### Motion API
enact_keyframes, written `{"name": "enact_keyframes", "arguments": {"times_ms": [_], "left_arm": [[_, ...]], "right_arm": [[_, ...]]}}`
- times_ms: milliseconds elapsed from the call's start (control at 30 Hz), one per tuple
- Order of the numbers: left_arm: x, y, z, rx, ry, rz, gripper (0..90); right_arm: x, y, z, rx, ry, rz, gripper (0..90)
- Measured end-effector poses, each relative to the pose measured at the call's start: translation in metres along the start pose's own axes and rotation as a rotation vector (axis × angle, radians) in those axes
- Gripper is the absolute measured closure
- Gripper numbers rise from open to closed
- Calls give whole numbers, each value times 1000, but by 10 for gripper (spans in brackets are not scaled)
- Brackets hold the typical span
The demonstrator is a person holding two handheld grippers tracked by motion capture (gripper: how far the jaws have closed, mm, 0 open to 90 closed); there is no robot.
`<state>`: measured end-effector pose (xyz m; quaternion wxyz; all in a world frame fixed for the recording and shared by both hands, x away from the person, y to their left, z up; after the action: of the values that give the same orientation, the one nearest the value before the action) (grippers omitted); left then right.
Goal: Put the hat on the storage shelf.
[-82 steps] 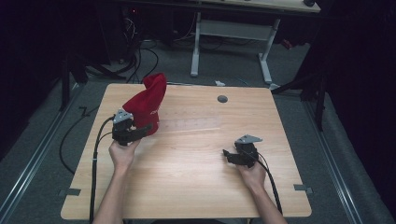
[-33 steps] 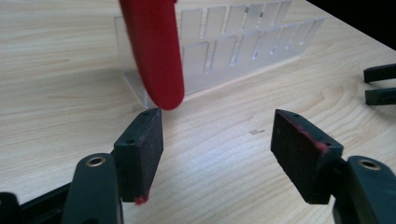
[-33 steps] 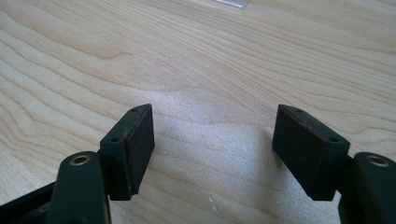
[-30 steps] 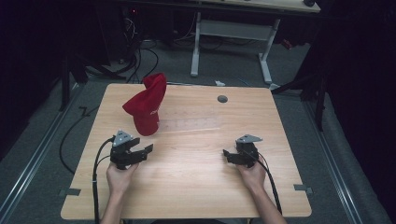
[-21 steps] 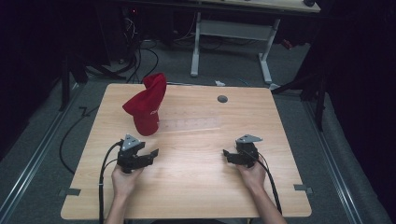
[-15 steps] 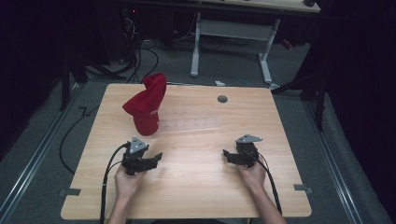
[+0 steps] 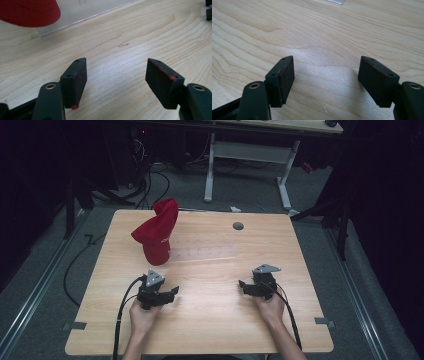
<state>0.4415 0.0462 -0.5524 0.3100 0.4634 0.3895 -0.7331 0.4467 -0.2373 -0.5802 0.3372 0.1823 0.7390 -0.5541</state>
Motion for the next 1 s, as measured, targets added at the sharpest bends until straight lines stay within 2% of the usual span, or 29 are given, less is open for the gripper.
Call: {"name": "enact_keyframes", "arguments": {"times_ms": [200,600,733,1000], "left_arm": [[6,5,2,3,10,-18,331],[14,11,3,-24,49,-44,316],[17,12,5,-32,84,-50,298],[17,13,6,-31,79,-51,283]], "right_arm": [[0,0,0,0,0,0,295],[0,0,0,1,0,0,295],[0,0,0,1,0,0,295],[0,0,0,1,0,0,295]]}}
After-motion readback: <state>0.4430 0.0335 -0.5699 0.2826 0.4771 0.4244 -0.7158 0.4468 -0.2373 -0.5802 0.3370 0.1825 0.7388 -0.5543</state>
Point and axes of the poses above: each handheld gripper's, and its own axes: y roughly forward along the jaws, x roughly out of its underside, z roughly to its right, the point moved 7 cm from there along y, roughly forward along the jaws, and after that the axes turned 14 degrees about y, right-handed, at the moved point
